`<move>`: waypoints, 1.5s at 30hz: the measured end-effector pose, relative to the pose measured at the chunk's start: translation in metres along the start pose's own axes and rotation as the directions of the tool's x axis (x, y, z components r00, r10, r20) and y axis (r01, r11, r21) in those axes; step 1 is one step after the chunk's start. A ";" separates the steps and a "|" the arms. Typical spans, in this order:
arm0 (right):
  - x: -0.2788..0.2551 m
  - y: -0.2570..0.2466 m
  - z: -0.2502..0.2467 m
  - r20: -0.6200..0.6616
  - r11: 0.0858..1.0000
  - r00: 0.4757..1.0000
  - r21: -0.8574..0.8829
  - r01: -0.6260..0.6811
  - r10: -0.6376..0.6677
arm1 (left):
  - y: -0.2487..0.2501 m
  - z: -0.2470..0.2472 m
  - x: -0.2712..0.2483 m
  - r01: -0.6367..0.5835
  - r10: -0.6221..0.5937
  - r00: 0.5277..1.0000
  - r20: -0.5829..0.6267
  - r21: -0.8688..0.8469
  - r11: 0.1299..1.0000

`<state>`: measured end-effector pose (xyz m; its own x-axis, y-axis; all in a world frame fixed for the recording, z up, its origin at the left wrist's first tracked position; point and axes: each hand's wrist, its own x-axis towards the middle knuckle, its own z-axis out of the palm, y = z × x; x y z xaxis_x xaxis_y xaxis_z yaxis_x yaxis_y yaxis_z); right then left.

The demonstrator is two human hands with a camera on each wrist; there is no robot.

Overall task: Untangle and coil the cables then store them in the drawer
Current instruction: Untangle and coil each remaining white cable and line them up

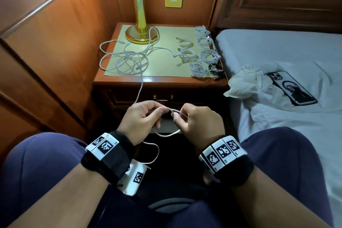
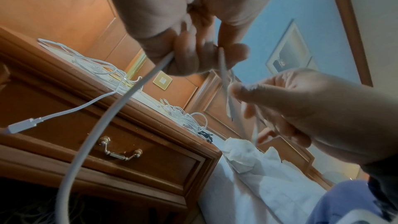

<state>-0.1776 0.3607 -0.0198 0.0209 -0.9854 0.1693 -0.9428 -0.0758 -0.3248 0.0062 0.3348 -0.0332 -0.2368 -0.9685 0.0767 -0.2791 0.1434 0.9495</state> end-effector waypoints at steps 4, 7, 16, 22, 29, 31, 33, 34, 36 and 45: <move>0.003 0.007 0.001 -0.043 0.998 0.998 0.045 -0.034 0.036 | -0.001 -0.006 0.000 0.000 -0.002 1.000 -0.025 -0.054 0.999; 0.002 0.011 0.009 0.042 0.920 0.993 0.375 -0.118 0.111 | 0.001 -0.002 -0.001 -0.025 0.021 0.999 -0.040 -0.114 0.993; 0.008 0.010 0.001 0.471 0.159 0.871 0.857 -0.490 0.143 | 0.004 0.001 -0.002 -0.054 0.050 0.998 -0.023 -0.186 0.981; 0.009 0.016 0.003 0.378 0.273 0.923 0.882 -0.384 0.074 | 0.000 0.000 -0.003 -0.078 0.076 0.996 -0.041 -0.049 0.996; 0.016 0.022 -0.007 0.239 0.172 0.938 0.943 -0.286 0.251 | 0.001 -0.009 0.007 -0.036 0.029 0.995 -0.091 -0.080 0.996; 0.017 0.023 -0.007 0.227 0.166 0.940 0.947 -0.274 0.255 | 0.002 -0.010 0.010 -0.038 0.030 0.995 -0.096 -0.085 0.996; 0.017 0.024 -0.008 0.207 0.168 0.945 0.953 -0.253 0.253 | 0.000 -0.010 0.012 -0.069 0.064 0.994 -0.085 -0.057 0.996; 0.018 0.024 -0.008 0.197 0.166 0.947 0.956 -0.244 0.254 | -0.001 -0.010 0.012 -0.078 0.074 0.995 -0.066 -0.057 0.995; 0.020 0.025 -0.009 0.189 0.154 0.946 0.960 -0.235 0.265 | -0.005 -0.008 0.012 -0.057 0.055 0.998 -0.018 -0.126 0.990; 0.022 0.038 -0.011 0.224 0.224 0.946 0.934 -0.277 0.235 | 0.002 -0.011 0.014 0.017 -0.072 0.990 -0.123 -0.397 0.918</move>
<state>-0.2161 0.3376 -0.0182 -0.1275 -0.9840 -0.1244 0.0941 0.1129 -0.9891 0.0124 0.3190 -0.0271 -0.0996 -0.9940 0.0454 0.1090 0.0345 0.9934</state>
